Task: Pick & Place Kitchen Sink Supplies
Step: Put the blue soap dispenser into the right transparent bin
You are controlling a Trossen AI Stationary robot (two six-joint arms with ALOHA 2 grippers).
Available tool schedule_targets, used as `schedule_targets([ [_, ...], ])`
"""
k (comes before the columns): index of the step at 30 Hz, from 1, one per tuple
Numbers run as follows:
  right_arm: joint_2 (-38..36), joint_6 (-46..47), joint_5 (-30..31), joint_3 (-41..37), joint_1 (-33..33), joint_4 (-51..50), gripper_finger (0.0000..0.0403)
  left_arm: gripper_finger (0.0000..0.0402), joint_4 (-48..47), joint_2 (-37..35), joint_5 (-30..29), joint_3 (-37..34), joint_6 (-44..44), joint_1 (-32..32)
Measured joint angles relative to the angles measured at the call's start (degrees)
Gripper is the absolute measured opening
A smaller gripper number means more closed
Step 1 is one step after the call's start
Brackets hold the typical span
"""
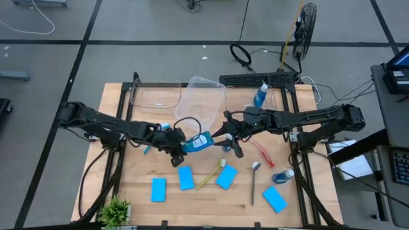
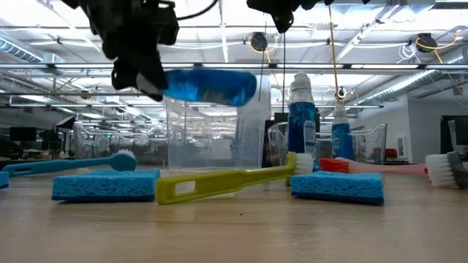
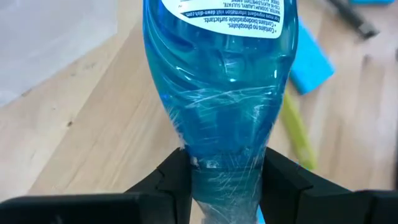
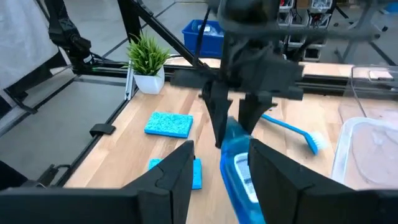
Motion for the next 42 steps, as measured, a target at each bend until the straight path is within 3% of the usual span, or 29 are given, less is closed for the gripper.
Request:
schedule_targets([
  [8, 0.0, -12.9, 0.7, 0.0, 1.7, -0.1, 0.0141, 0.0137, -3.0, 0.3, -0.1, 9.2, -2.9, 0.1],
  [18, 0.0, -32.1, 18.4, 0.0, 5.2, 0.9, 0.0142, 0.0137, -11.6, 0.4, -2.6, 20.2, -9.7, 3.3],
  [25, 0.0, -45.2, 31.0, 0.0, 8.7, 6.7, 0.0144, 0.0137, -13.6, 0.4, -2.5, 21.1, -15.9, 5.6],
  [30, 0.1, -53.5, 35.0, 0.0, 10.6, 8.2, 0.0171, 0.0137, -12.0, 0.4, -2.8, 21.1, -18.3, 7.0],
  [42, 4.9, -62.0, 42.9, 0.0, 10.5, 13.4, 0.0244, 0.0137, -3.3, 3.3, -3.0, 21.2, -21.0, 8.6],
])
